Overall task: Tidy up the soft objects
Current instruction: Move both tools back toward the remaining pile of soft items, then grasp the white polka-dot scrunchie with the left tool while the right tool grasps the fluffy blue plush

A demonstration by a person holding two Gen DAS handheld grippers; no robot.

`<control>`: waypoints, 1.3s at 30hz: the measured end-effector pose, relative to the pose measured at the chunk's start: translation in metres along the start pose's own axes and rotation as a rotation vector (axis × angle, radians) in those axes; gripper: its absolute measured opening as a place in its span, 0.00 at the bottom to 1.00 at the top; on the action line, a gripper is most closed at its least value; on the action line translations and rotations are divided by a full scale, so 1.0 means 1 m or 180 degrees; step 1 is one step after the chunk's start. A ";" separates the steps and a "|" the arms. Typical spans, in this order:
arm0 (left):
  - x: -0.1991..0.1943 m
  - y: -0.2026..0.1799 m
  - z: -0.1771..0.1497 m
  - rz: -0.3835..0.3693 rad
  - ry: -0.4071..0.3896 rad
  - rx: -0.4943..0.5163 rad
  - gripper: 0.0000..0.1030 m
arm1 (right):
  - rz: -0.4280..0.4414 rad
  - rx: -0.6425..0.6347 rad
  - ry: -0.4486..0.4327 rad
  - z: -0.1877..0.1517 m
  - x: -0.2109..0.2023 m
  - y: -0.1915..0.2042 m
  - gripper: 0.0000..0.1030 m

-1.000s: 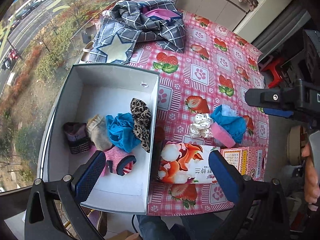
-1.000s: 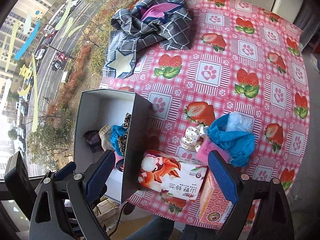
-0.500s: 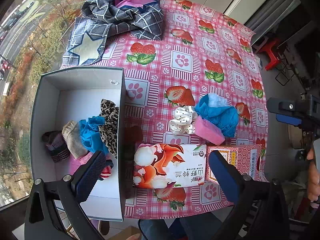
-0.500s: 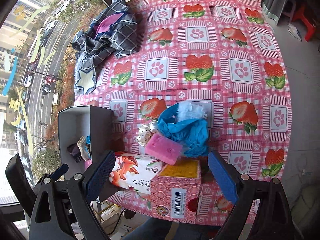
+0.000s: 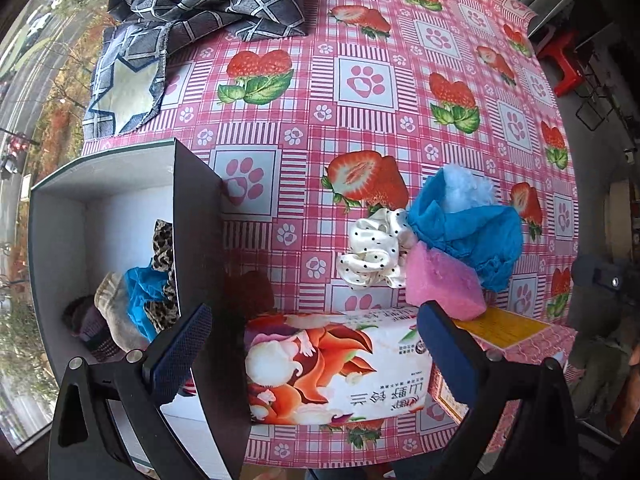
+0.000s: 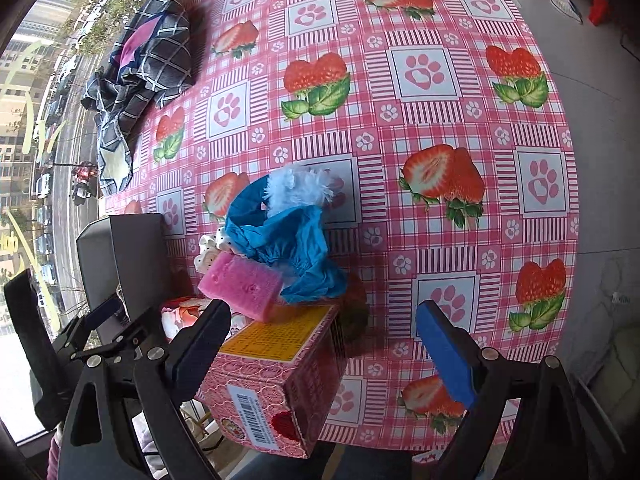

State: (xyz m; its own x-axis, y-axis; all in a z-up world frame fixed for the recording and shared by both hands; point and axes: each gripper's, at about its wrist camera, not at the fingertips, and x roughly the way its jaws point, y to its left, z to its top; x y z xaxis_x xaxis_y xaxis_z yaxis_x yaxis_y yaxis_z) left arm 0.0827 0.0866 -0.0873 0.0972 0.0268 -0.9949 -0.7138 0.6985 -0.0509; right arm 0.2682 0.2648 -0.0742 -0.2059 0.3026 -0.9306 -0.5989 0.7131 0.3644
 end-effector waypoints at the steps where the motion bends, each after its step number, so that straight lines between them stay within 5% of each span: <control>1: 0.004 0.000 0.005 0.0044 0.0031 0.0015 1.00 | -0.0002 0.0002 0.0042 0.003 0.006 -0.002 0.92; 12: 0.067 -0.017 0.044 0.0432 0.0562 0.0362 1.00 | 0.0029 -0.0106 0.0626 0.033 0.086 -0.011 0.92; 17: 0.096 -0.022 0.051 0.0677 0.0784 0.0460 1.00 | -0.0190 -0.0221 0.0774 0.039 0.114 -0.016 0.92; 26: 0.093 -0.016 0.080 0.1092 0.0418 0.0240 1.00 | -0.0645 0.0138 0.0563 0.034 0.112 -0.084 0.92; 33: 0.061 0.002 0.105 0.0909 0.0148 -0.0030 1.00 | -0.0850 0.0679 0.0461 0.019 0.092 -0.165 0.92; 39: 0.056 -0.003 0.103 0.0563 0.0330 0.0002 1.00 | -0.0820 0.0953 0.0163 0.000 0.063 -0.194 0.92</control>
State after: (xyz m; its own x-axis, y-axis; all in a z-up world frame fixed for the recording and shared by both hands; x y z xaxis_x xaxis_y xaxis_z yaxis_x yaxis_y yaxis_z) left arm 0.1616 0.1601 -0.1338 -0.1015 0.0753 -0.9920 -0.7130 0.6898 0.1254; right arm 0.3716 0.1457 -0.2037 -0.1213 0.0633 -0.9906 -0.3854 0.9167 0.1058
